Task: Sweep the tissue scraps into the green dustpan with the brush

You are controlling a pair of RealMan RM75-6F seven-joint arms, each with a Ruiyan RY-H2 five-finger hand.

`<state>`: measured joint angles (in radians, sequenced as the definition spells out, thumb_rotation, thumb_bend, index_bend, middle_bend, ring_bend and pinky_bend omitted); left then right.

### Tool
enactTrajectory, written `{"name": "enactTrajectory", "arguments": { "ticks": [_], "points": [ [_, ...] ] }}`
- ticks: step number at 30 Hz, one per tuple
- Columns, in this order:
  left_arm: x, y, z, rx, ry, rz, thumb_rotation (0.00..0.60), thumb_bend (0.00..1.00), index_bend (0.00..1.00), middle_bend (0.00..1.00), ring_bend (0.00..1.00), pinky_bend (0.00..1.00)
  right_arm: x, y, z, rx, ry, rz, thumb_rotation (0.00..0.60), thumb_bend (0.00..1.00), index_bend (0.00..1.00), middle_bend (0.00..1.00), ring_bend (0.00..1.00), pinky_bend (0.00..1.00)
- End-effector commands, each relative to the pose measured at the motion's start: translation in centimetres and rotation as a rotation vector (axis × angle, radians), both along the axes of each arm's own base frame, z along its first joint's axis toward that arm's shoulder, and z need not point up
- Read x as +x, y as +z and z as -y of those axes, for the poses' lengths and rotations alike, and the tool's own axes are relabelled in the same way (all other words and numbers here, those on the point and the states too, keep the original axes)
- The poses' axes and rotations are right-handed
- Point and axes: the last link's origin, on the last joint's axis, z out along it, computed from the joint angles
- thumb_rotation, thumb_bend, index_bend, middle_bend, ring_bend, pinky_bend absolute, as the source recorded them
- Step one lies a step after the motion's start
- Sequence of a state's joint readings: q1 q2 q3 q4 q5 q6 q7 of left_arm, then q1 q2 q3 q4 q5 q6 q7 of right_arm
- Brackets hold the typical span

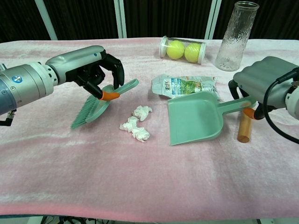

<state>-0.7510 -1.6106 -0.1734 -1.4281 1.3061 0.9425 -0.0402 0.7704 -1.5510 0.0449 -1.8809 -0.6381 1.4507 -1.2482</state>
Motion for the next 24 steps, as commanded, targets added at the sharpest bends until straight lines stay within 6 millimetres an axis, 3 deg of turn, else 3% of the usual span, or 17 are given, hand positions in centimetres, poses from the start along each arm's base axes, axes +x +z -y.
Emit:
{"name": "enactTrajectory", "arguments": {
  "ticks": [1,12,24],
  "points": [
    [0.0,0.0,0.0,0.002,0.001,0.0,0.6,0.37,0.54,0.64,0.83,0.97,-0.2,0.1,-0.1,0.003,-0.011,-0.007,0.6,0.39,0.5,0.5,0.6,0.73],
    [0.4,-0.1,0.1,0.002,0.003,0.02,0.6,0.37,0.54,0.64,0.83,0.97,-0.3,-0.1,-0.4,0.02,-0.017,-0.017,0.6,0.39,0.5,0.5,0.6,0.73],
    [2.3,-1.8,1.2,-0.006,0.008,0.078,0.6,0.37,0.54,0.64,0.83,0.97,-0.5,0.1,-0.3,0.018,-0.019,-0.023,0.6,0.39,0.51,0.5,0.6,0.73]
  ]
}}
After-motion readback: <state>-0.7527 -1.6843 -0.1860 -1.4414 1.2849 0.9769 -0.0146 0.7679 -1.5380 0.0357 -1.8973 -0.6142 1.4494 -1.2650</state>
